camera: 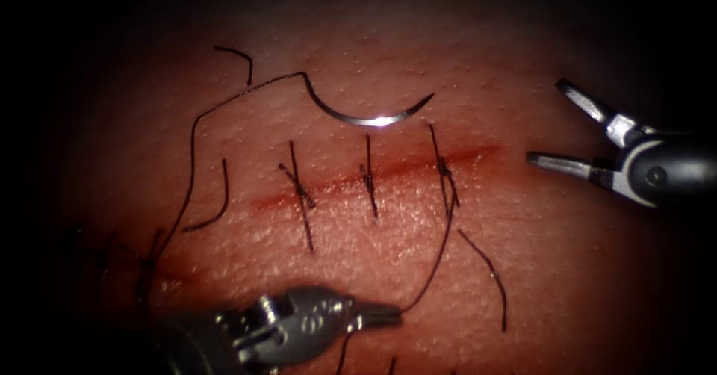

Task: Wound Closure
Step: Move excess suture out of the way, then wound closure complete

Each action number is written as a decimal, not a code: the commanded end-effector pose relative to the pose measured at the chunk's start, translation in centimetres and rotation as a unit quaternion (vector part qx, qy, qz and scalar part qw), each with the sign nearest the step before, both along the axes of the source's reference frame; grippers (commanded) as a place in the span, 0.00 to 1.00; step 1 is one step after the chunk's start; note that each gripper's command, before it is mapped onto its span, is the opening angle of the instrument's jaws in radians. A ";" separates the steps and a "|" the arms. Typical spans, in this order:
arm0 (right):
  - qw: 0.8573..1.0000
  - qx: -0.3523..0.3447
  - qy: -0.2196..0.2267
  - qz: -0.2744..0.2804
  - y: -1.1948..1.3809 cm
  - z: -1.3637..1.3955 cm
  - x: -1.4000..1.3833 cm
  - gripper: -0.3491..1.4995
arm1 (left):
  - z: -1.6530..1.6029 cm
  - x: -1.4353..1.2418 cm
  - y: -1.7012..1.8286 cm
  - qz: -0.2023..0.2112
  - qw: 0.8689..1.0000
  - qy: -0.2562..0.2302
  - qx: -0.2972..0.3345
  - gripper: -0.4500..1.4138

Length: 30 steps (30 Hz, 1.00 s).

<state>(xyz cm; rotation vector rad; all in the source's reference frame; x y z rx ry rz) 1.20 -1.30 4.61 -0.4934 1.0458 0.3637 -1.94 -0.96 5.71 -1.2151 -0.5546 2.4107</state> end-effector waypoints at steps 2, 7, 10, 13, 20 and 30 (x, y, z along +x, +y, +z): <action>1.000 -0.001 0.001 0.000 0.04 0.04 0.08 0.80 | -0.08 -0.13 -0.12 0.008 1.000 -0.011 -0.004 0.00; 1.000 -0.001 0.001 0.000 0.04 0.04 0.08 0.80 | -0.24 -0.22 -0.34 0.027 1.000 -0.004 -0.003 0.00; 1.000 0.000 0.001 -0.001 0.03 0.04 0.08 0.80 | -0.21 -0.24 -0.56 0.064 0.998 0.018 0.003 0.00; 1.000 0.000 0.001 -0.001 0.03 0.03 0.08 0.80 | -0.14 -0.19 -0.76 0.104 0.994 0.019 0.011 0.00; 1.000 0.000 0.000 -0.001 0.04 0.04 0.11 0.80 | -0.17 -0.23 -0.61 0.098 0.995 0.025 0.015 0.95; 1.000 0.011 0.003 -0.022 0.06 0.01 0.14 0.83 | -0.59 0.23 -0.10 0.019 1.000 -0.001 -0.004 0.95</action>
